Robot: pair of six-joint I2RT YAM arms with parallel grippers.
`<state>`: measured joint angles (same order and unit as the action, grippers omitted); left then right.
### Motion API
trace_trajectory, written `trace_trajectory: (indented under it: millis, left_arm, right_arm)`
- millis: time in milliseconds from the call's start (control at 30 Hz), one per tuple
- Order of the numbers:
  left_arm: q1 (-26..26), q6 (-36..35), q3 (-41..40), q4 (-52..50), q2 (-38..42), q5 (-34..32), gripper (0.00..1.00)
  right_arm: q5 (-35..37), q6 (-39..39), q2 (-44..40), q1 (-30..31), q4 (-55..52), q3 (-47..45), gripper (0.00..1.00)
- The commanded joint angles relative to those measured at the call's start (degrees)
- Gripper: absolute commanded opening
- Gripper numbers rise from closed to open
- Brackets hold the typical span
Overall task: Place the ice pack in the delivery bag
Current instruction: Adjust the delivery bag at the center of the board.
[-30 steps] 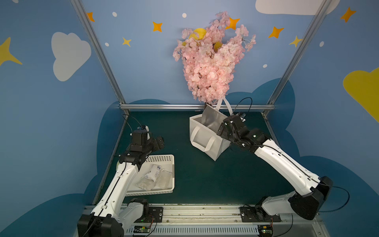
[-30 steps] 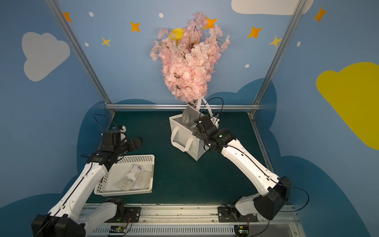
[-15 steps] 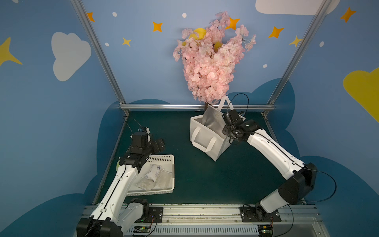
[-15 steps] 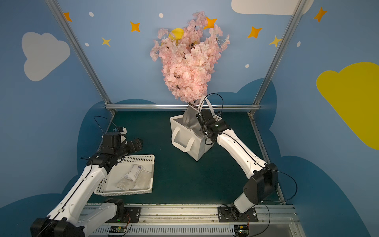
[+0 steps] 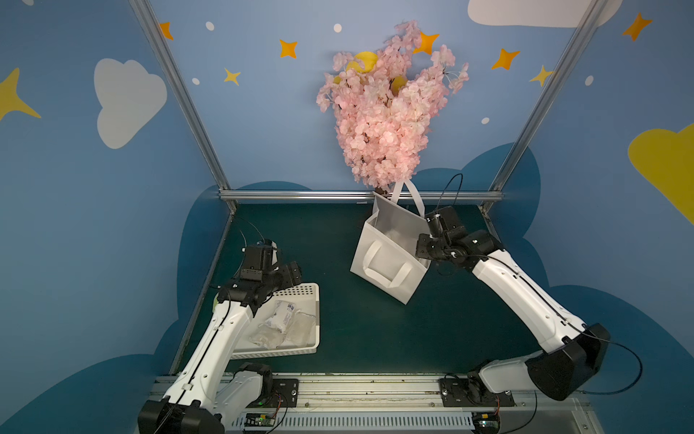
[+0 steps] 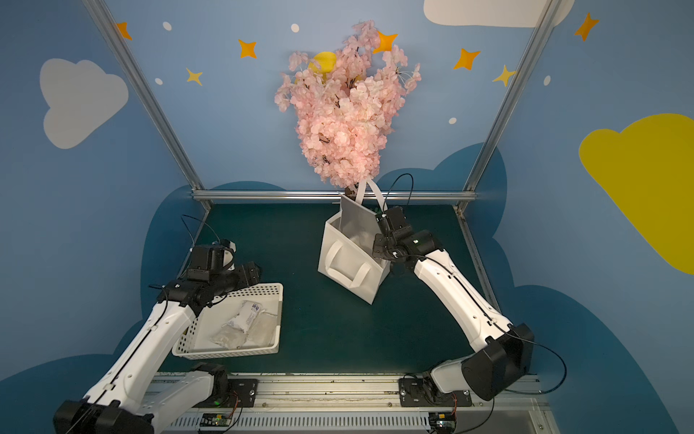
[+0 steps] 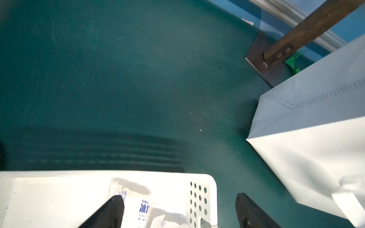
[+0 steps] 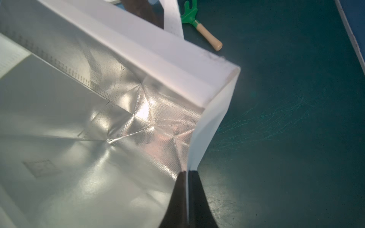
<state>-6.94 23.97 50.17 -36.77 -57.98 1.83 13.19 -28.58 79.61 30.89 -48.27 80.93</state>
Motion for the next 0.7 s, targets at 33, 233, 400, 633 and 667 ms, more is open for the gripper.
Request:
trace_trajectory:
  millis: [33, 233, 400, 633, 667]
  left_arm:
    - [-0.7, 0.3, 3.2, -13.1, 2.0, -2.4, 0.87]
    - [-1.9, 5.5, 3.2, -20.6, 1.1, -8.9, 0.72]
    - [-1.9, 10.7, 3.2, -25.9, -3.6, -8.5, 0.74]
    - [-2.7, 16.4, 0.0, -27.1, -6.9, -8.7, 0.75]
    - [-2.7, 15.8, 0.0, -26.6, -7.6, -8.6, 0.76]
  right_arm:
    - [-9.7, 11.3, -3.0, -1.5, 0.4, -0.6, 0.00]
    - [-17.3, 12.4, -3.9, -4.3, 1.2, -1.2, 0.00]
    - [-19.6, 11.9, -4.1, -4.8, 3.4, -1.7, 0.00]
    - [-23.3, 11.8, -3.8, -5.8, 5.9, -2.1, 0.00]
    - [-23.6, 12.0, -3.9, -6.1, 6.0, -2.1, 0.00]
